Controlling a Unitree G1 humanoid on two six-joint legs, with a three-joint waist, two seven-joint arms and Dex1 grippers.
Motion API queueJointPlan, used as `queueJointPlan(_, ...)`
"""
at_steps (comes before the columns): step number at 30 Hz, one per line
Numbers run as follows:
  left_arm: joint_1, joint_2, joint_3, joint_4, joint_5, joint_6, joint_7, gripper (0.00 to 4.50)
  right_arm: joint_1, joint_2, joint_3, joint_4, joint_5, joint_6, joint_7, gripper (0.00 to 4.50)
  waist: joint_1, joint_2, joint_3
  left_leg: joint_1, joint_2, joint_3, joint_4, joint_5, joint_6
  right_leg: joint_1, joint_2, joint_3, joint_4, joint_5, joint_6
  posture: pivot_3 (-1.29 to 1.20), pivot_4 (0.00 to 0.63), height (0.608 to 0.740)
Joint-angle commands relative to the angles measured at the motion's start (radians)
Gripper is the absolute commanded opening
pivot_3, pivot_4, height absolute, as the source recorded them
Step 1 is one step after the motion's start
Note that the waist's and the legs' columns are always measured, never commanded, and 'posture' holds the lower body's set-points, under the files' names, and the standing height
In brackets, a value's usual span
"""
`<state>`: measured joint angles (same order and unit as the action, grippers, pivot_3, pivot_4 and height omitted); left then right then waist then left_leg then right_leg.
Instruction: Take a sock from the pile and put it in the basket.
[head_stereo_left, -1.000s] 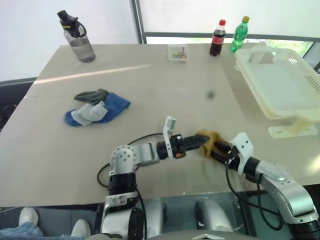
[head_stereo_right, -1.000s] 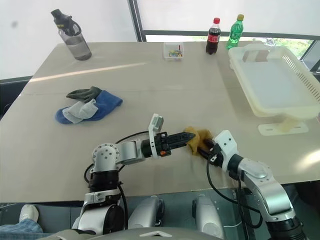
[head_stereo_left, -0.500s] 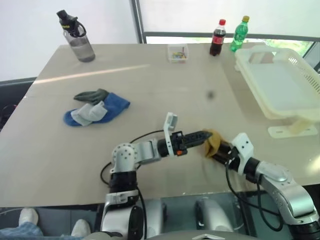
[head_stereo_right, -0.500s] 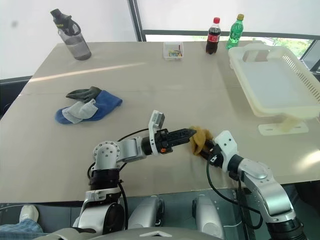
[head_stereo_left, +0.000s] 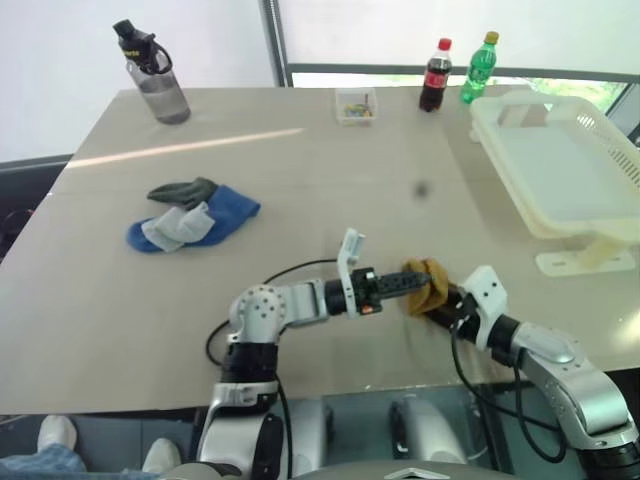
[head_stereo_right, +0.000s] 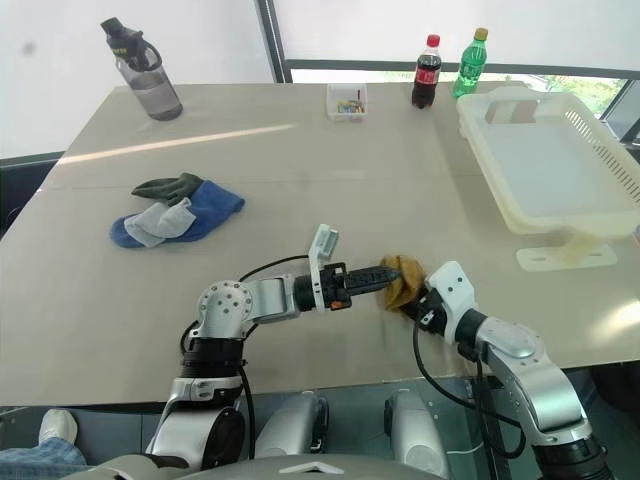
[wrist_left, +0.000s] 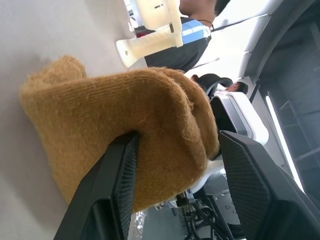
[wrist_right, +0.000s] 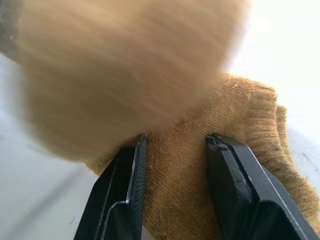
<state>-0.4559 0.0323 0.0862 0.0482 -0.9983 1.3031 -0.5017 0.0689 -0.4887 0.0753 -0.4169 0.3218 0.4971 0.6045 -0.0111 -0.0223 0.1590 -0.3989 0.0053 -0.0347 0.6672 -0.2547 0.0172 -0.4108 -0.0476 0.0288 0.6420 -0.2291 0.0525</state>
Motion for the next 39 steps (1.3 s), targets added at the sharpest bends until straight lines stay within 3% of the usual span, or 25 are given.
queueJointPlan(1,-0.020,0.002,-0.021,-0.008,0.007,-0.030,-0.040,2.66,0.014,-0.016,-0.046,-0.066,0.060,0.016,0.028,1.90,0.000,0.001,0.001,0.000,0.000,0.000,0.000,0.000,0.000,0.000,0.000,0.000,0.000,0.000,0.000,0.00,0.150,0.740)
queueJointPlan(5,-0.030,0.000,-0.025,0.004,0.017,-0.042,-0.052,2.66,0.011,-0.037,-0.113,-0.136,0.176,0.089,0.051,1.90,0.001,0.001,0.003,-0.001,0.000,0.000,0.000,0.000,0.000,0.000,0.000,0.000,0.000,0.000,0.000,0.00,0.150,0.740)
queueJointPlan(11,-0.033,0.007,-0.043,0.006,0.035,-0.053,-0.079,2.66,0.043,-0.150,-0.226,-0.173,0.259,0.132,0.115,1.90,0.002,0.002,0.005,-0.001,0.000,0.000,0.000,0.000,0.000,0.000,0.000,0.000,-0.001,-0.001,0.001,0.00,0.150,0.740)
queueJointPlan(17,-0.040,0.010,-0.068,0.016,0.050,-0.069,-0.122,2.66,0.083,-0.191,-0.321,-0.102,0.242,0.081,0.131,1.90,0.003,0.001,0.007,-0.002,0.000,0.002,0.000,0.000,0.000,0.000,0.000,-0.001,-0.001,-0.001,0.001,0.00,0.150,0.740)
queueJointPlan(21,-0.059,-0.006,-0.062,0.067,0.065,-0.075,-0.116,2.70,0.090,-0.183,-0.353,-0.098,0.269,0.088,0.129,3.01,0.003,0.002,0.008,-0.002,0.000,0.002,0.000,0.000,0.000,0.000,0.000,-0.001,-0.001,-0.001,0.002,0.00,0.150,0.740)
queueJointPlan(24,-0.067,-0.018,-0.065,0.091,0.074,-0.066,-0.106,2.70,0.093,-0.194,-0.387,-0.097,0.288,0.102,0.130,4.47,0.003,0.002,0.008,-0.002,0.000,0.002,0.000,0.000,0.000,0.000,0.000,-0.001,-0.001,-0.001,0.002,0.00,0.150,0.740)
queueJointPlan(30,-0.079,-0.029,-0.062,0.133,0.095,-0.067,-0.106,2.70,0.034,-0.184,-0.431,-0.136,0.373,0.163,0.078,4.47,0.001,0.002,0.010,-0.002,0.000,0.001,0.000,0.000,0.000,0.000,0.000,0.000,-0.001,-0.001,0.002,0.00,0.150,0.740)
queueJointPlan(39,-0.093,-0.045,-0.043,0.182,0.101,-0.083,-0.124,2.70,0.009,-0.132,-0.309,-0.165,0.358,0.191,0.007,4.47,0.003,0.003,0.011,-0.002,0.000,0.001,0.000,0.000,0.000,0.000,0.000,-0.001,-0.001,0.001,0.005,0.00,0.150,0.740)
